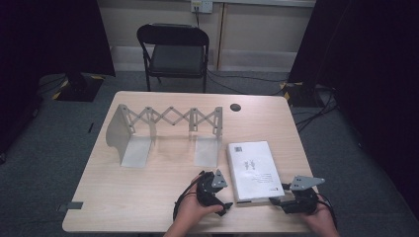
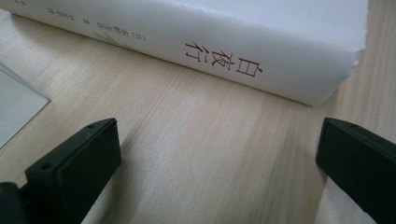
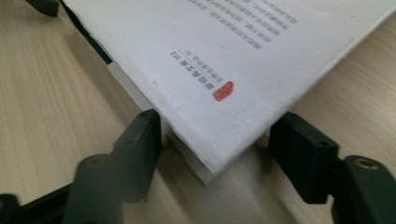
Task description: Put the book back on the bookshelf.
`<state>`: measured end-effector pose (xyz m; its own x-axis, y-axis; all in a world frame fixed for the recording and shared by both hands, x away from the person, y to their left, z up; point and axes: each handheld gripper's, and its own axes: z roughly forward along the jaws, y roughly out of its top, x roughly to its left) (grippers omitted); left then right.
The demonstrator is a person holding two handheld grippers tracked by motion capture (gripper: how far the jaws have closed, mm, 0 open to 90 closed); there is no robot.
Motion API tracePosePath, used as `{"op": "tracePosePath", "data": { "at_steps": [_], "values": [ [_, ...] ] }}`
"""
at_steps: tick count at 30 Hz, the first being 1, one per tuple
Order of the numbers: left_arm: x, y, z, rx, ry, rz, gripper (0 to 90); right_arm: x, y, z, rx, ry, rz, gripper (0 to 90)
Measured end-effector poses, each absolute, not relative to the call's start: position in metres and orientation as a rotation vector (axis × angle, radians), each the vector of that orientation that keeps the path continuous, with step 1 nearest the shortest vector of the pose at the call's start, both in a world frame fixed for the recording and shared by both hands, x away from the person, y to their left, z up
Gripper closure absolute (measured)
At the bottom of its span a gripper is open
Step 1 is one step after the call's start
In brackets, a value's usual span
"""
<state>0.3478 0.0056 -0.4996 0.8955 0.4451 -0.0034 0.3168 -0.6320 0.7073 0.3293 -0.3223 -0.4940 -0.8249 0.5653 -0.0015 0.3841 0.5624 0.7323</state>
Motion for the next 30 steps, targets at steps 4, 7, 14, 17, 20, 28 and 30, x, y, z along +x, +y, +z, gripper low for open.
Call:
{"op": "tracePosePath", "data": {
  "at_steps": [4, 7, 14, 17, 20, 28, 30],
  "values": [
    [0.348, -0.002, -0.500, 2.299, 0.547, 0.222, 0.0, 0.329, -0.320, -0.492, 0.798, 2.566, 1.087, 39.6],
    [0.349, -0.007, -0.500, 2.303, 0.532, 0.217, 0.0, 0.329, -0.319, -0.491, 0.796, 2.569, 1.069, 40.4],
    [0.346, -0.018, -0.500, 2.304, 0.509, 0.208, 0.0, 0.323, -0.306, -0.486, 0.719, 2.623, 1.082, 50.7],
    [0.346, -0.017, -0.499, 2.310, 0.509, 0.213, 0.0, 0.320, -0.297, -0.482, 0.710, 2.630, 1.028, 51.2],
    [0.345, -0.017, -0.500, 2.305, 0.518, 0.217, 0.0, 0.321, -0.299, -0.480, 0.747, 2.627, 1.067, 51.8],
    [0.344, -0.018, -0.500, 2.302, 0.531, 0.219, 0.0, 0.318, -0.297, -0.467, 0.727, 2.580, 1.116, 56.5],
    [0.345, -0.017, -0.500, 2.303, 0.527, 0.217, 0.0, 0.317, -0.296, -0.463, 0.707, 2.562, 1.115, 60.7]
  ]
}}
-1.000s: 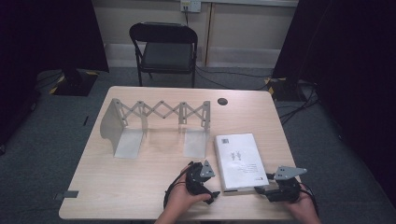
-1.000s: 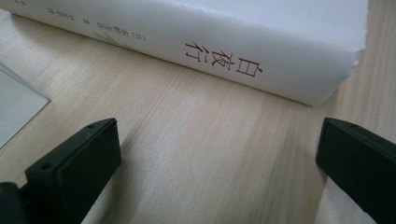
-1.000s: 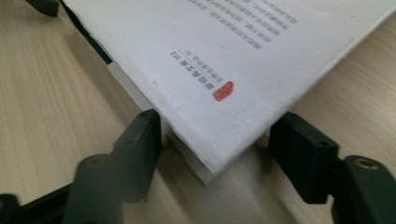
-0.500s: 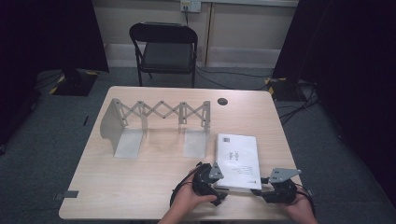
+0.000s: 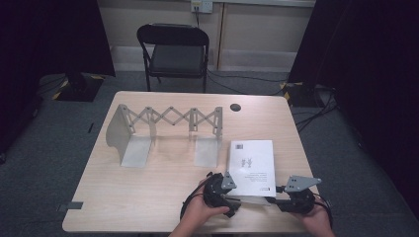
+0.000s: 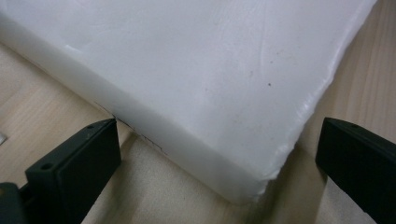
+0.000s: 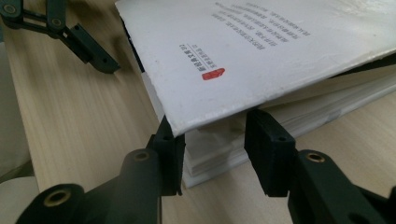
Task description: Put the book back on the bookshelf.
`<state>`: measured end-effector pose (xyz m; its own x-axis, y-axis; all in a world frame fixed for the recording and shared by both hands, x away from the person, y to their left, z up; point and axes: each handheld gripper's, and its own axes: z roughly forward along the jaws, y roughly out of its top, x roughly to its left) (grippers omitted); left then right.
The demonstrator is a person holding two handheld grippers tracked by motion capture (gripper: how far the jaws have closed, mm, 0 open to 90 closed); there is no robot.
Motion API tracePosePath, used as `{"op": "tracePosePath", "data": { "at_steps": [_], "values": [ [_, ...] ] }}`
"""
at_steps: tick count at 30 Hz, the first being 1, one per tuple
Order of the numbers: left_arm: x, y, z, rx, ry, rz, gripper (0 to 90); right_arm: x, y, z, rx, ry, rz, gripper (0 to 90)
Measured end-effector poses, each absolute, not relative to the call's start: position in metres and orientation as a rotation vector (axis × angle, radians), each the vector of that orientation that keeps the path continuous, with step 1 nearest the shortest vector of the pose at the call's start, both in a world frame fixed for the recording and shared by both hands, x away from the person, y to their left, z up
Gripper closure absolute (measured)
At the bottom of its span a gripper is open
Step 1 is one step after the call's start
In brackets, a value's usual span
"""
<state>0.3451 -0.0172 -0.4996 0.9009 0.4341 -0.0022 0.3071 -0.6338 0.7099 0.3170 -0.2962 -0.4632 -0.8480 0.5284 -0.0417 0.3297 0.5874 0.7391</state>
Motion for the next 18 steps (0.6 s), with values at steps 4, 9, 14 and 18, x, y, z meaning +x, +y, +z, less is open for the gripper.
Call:
{"op": "tracePosePath", "data": {
  "at_steps": [4, 9, 14, 18],
  "values": [
    [0.346, -0.015, -0.497, 2.310, 0.534, 0.225, 1.4, 0.317, -0.296, -0.458, 0.692, 2.553, 1.148, 66.1],
    [0.344, -0.010, -0.483, 2.323, 0.457, 0.321, 14.7, 0.319, -0.298, -0.460, 0.702, 2.564, 1.164, 66.1],
    [0.338, -0.023, -0.472, 2.329, 0.408, 0.381, 15.0, 0.320, -0.299, -0.460, 0.704, 2.562, 1.185, 66.1],
    [0.340, -0.033, -0.468, 2.336, 0.396, 0.430, 10.9, 0.320, -0.299, -0.459, 0.709, 2.562, 1.185, 66.1]
  ]
}}
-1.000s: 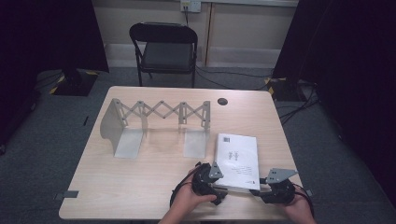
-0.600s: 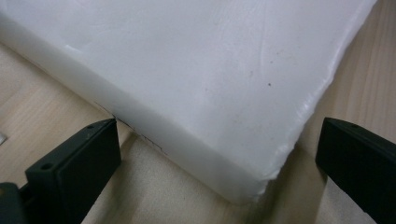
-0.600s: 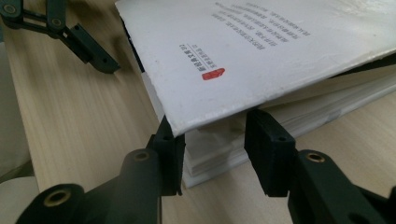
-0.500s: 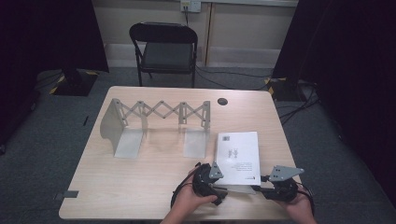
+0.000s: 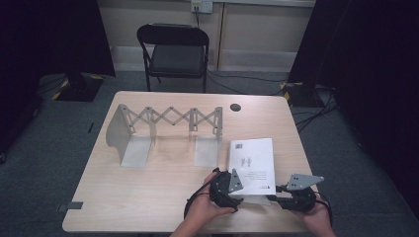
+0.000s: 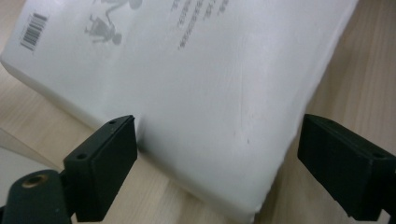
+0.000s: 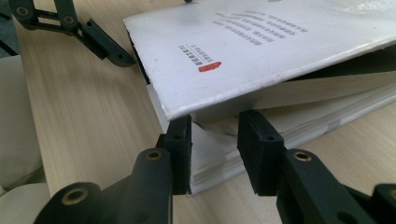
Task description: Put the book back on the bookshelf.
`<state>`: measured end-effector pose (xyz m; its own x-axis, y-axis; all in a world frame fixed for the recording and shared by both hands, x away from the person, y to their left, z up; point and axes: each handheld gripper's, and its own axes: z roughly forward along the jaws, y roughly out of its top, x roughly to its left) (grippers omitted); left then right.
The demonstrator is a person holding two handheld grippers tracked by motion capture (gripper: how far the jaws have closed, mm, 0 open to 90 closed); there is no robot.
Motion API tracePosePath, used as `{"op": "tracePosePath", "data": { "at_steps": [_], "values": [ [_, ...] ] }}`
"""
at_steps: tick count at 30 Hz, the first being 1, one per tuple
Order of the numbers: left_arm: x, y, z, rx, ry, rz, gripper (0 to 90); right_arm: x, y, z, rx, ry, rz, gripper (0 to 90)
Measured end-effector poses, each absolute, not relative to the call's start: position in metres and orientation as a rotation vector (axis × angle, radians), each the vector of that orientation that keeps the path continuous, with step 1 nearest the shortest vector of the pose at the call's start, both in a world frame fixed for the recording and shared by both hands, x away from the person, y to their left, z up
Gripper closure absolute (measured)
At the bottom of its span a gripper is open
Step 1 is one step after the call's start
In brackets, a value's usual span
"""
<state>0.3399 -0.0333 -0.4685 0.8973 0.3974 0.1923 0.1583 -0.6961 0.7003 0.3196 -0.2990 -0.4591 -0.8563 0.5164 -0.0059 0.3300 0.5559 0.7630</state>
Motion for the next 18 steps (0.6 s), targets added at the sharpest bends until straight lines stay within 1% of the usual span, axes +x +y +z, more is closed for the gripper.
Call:
{"op": "tracePosePath", "data": {
  "at_steps": [4, 6, 7, 8, 9, 10, 12, 18],
  "values": [
    [0.343, -0.042, -0.467, 2.305, 0.388, 0.431, 12.0, 0.320, -0.298, -0.458, 0.714, 2.557, 1.192, 66.1],
    [0.343, -0.045, -0.467, 2.304, 0.373, 0.433, 8.4, 0.320, -0.298, -0.458, 0.714, 2.558, 1.195, 66.1],
    [0.343, -0.049, -0.467, 2.301, 0.367, 0.428, 8.4, 0.320, -0.299, -0.458, 0.718, 2.558, 1.197, 66.1],
    [0.341, -0.058, -0.468, 2.311, 0.358, 0.459, 3.4, 0.320, -0.299, -0.457, 0.719, 2.557, 1.200, 66.1],
    [0.341, -0.058, -0.468, 2.311, 0.358, 0.459, 1.8, 0.320, -0.298, -0.457, 0.719, 2.556, 1.199, 66.1],
    [0.342, -0.064, -0.467, 2.340, 0.343, 0.506, 0.8, 0.320, -0.298, -0.457, 0.719, 2.553, 1.202, 66.0],
    [0.342, -0.067, -0.466, 2.325, 0.338, 0.515, 4.3, 0.320, -0.298, -0.456, 0.717, 2.555, 1.196, 66.1],
    [0.347, -0.070, -0.464, 2.338, 0.339, 0.510, 4.0, 0.320, -0.298, -0.455, 0.713, 2.554, 1.202, 66.1]
  ]
}}
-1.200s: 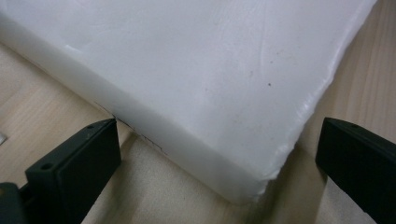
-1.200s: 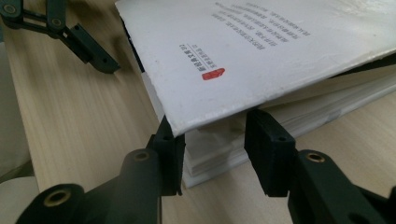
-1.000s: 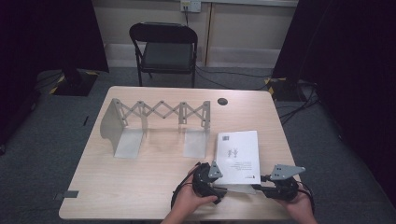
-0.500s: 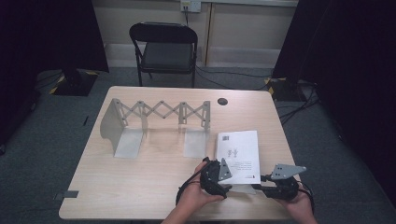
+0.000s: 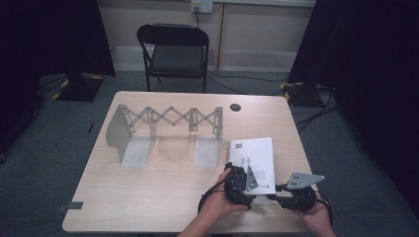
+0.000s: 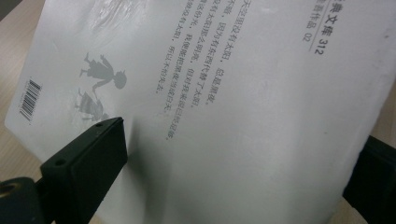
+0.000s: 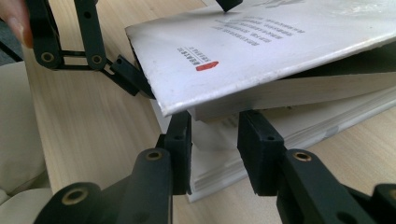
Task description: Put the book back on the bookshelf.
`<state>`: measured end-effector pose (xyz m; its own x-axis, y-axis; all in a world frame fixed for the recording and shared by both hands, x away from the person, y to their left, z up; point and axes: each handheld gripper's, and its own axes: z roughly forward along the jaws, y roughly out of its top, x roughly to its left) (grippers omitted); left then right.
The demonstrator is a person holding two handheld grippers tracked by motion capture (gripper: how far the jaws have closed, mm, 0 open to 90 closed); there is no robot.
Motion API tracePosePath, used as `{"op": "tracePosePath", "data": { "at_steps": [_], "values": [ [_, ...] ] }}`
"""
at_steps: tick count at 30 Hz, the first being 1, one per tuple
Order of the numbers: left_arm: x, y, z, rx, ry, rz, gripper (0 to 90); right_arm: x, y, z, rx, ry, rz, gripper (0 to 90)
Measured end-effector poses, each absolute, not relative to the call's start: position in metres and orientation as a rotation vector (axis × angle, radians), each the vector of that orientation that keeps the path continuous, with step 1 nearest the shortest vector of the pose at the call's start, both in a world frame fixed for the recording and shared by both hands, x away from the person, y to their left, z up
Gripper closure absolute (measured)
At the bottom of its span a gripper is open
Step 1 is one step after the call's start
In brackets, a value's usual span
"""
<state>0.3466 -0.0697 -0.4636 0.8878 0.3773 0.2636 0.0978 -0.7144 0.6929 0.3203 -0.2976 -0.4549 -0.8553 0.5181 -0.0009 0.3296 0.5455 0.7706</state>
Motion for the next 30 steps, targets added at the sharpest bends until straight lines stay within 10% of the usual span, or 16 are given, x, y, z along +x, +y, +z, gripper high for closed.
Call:
{"op": "tracePosePath", "data": {
  "at_steps": [17, 30],
  "values": [
    [0.346, -0.081, -0.469, 2.339, 0.353, 0.601, 2.2, 0.321, -0.299, -0.456, 0.724, 2.557, 1.212, 66.2],
    [0.338, -0.080, -0.465, 2.333, 0.184, 0.678, 21.3, 0.323, -0.301, -0.459, 0.744, 2.570, 1.235, 62.9]
  ]
}}
